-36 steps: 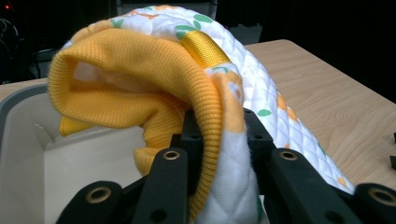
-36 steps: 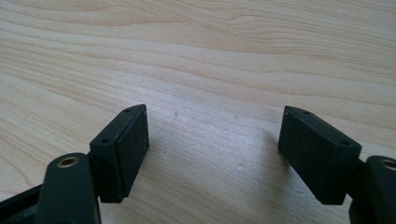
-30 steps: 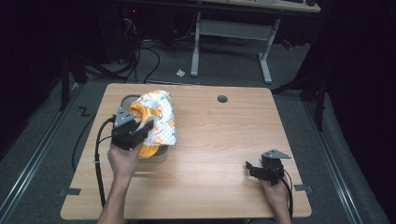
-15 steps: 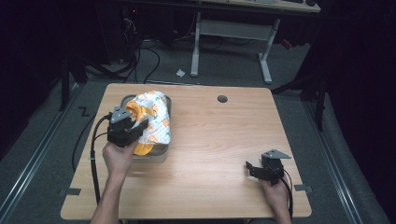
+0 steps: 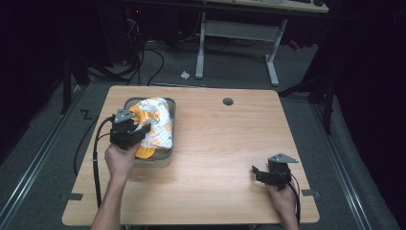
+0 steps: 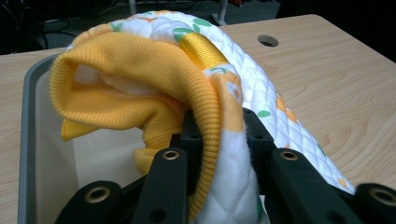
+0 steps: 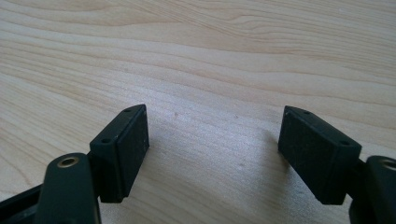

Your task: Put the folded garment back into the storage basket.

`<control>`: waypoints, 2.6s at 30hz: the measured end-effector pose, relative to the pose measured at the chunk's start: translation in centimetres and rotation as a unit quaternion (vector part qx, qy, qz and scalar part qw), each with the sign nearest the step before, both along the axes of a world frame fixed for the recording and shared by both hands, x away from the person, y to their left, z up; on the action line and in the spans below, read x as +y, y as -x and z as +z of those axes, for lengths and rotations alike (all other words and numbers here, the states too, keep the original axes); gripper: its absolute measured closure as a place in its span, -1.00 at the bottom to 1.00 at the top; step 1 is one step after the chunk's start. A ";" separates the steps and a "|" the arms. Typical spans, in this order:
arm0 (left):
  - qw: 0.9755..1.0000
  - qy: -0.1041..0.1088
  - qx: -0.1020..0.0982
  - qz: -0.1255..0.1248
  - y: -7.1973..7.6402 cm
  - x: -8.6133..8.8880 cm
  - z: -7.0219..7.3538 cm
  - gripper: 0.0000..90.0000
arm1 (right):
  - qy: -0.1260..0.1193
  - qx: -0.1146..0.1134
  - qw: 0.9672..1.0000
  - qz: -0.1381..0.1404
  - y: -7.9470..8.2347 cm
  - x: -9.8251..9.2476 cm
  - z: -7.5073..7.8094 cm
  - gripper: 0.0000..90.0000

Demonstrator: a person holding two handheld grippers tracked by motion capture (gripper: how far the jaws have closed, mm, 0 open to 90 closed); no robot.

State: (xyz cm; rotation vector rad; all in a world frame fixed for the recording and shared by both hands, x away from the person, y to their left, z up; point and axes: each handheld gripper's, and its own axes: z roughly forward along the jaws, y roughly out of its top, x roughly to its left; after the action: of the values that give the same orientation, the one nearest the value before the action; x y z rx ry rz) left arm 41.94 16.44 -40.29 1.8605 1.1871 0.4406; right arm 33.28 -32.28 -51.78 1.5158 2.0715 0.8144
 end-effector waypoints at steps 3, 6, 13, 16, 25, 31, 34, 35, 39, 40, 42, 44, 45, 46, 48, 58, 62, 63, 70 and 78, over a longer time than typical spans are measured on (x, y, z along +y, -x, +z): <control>1.000 -0.009 0.007 0.000 -0.3 -0.2 -0.3 0.66 | 0.000 0.000 1.000 -0.001 0.0 0.0 0.0 -0.45; 0.999 -0.028 0.016 -0.001 -0.8 -0.5 -0.9 0.66 | 0.000 0.000 1.000 0.000 0.0 0.0 0.0 -0.45; 0.998 -0.058 0.034 0.007 -1.6 -0.7 -1.8 0.65 | 0.000 0.000 1.000 0.000 0.0 0.0 0.0 -0.45; 0.997 -0.067 0.039 0.008 -1.7 -0.8 -1.9 0.65 | 0.000 0.000 1.000 0.000 0.0 0.0 0.0 -0.45; 0.995 -0.088 0.053 0.002 -2.6 -1.5 -2.8 0.65 | 0.000 0.000 1.000 -0.001 0.0 0.0 0.0 -0.45; 0.989 -0.130 0.064 0.000 -3.4 -2.5 -3.3 0.54 | 0.000 0.000 1.000 -0.001 0.0 0.0 0.0 -0.45; 0.988 -0.136 0.068 0.009 -3.7 -2.5 -3.5 0.47 | 0.001 0.001 1.000 -0.001 0.0 0.0 0.0 -0.45; 0.988 -0.136 0.068 0.009 -3.7 -2.5 -3.5 0.42 | 0.001 0.001 1.000 -0.001 0.0 0.0 0.0 -0.45; 0.988 -0.137 0.070 0.030 -3.7 -2.2 -3.5 0.21 | 0.001 0.001 1.000 0.000 0.0 0.0 0.0 -0.45; 0.987 -0.141 0.065 0.036 -3.7 -2.2 -3.4 0.21 | 0.001 0.000 1.000 0.000 0.0 0.0 0.0 -0.45; 0.988 -0.139 0.054 0.044 -3.5 -2.0 -3.0 0.15 | 0.001 0.000 1.000 0.000 0.0 0.0 0.0 -0.45; 0.988 -0.134 0.054 0.047 -3.5 -1.9 -2.9 0.12 | 0.001 0.000 1.000 0.000 0.0 0.0 0.0 -0.45; 0.989 -0.127 0.054 0.050 -3.4 -1.7 -2.8 0.12 | 0.001 0.000 1.000 0.000 0.0 0.0 0.0 -0.45; 0.990 -0.121 0.051 0.051 -3.2 -1.6 -2.5 0.10 | 0.001 0.001 1.000 0.000 0.0 0.0 0.0 -0.45; 0.990 -0.120 0.047 0.051 -3.0 -1.6 -2.4 0.08 | 0.001 0.001 1.000 0.000 0.0 0.0 0.0 -0.45; 0.995 -0.092 0.021 0.027 -1.5 -2.4 -1.1 0.01 | 0.001 0.000 1.000 0.001 0.0 0.0 0.0 -0.46; 0.997 -0.078 0.008 0.020 -0.7 -2.7 -0.5 0.00 | 0.001 0.000 1.000 0.001 0.0 0.0 0.0 -0.46; 0.998 -0.068 0.005 0.016 -0.4 -2.7 -0.3 0.00 | 0.001 -0.001 1.000 0.000 0.0 0.0 0.0 -0.46; 0.999 -0.051 -0.005 0.007 0.6 -2.8 0.1 0.00 | 0.001 0.000 1.000 0.001 0.0 0.0 0.0 -0.46; 0.999 -0.032 -0.016 -0.004 1.8 -3.1 0.5 -0.01 | 0.001 0.000 1.000 0.001 0.0 0.0 0.0 -0.46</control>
State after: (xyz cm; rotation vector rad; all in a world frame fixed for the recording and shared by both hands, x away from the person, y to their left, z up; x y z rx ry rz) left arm 40.16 13.30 -39.80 1.9047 1.1573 0.5069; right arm 33.26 -32.29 -51.78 1.5127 2.0746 0.8126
